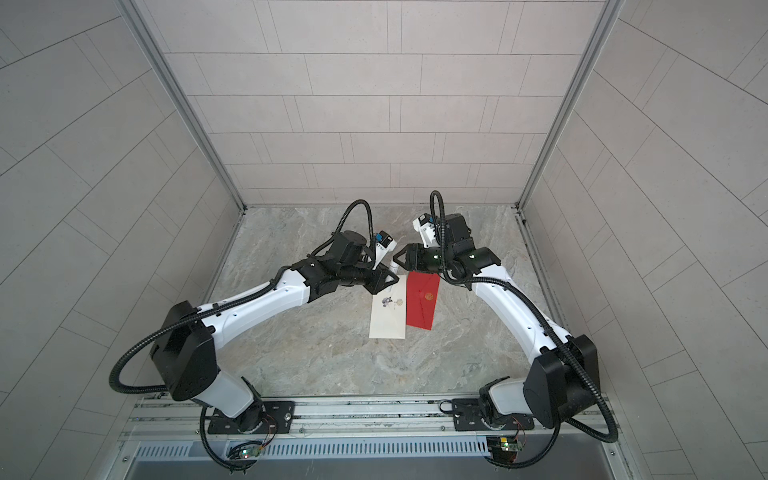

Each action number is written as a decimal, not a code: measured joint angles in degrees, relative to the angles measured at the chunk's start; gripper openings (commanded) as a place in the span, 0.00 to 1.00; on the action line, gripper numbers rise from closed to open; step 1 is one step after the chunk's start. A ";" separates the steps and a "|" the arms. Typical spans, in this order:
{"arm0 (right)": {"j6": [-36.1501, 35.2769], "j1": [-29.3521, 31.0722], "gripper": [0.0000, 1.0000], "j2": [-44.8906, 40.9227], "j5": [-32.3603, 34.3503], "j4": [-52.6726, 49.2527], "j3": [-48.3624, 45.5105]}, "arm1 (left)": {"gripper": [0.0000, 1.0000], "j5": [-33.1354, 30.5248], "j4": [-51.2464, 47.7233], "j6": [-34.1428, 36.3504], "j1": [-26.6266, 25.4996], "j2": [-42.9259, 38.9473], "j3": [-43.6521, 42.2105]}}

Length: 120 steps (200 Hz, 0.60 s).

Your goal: Place the letter into the envelope and seal it

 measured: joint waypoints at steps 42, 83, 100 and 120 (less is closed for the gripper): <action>0.09 1.79 0.47 0.76 -0.28 0.31 0.02 | 0.00 0.07 -0.22 0.42 0.00 0.04 0.00; 0.57 2.75 0.37 2.47 -0.39 0.46 0.02 | 0.00 0.48 -0.96 0.76 0.00 0.13 0.02; 0.81 2.75 0.23 3.06 -0.63 0.76 0.04 | 0.00 0.59 -1.51 0.85 -0.02 0.26 0.02; 0.46 2.75 0.12 3.39 -0.98 0.57 0.09 | 0.00 0.87 -2.16 0.83 0.04 0.33 0.04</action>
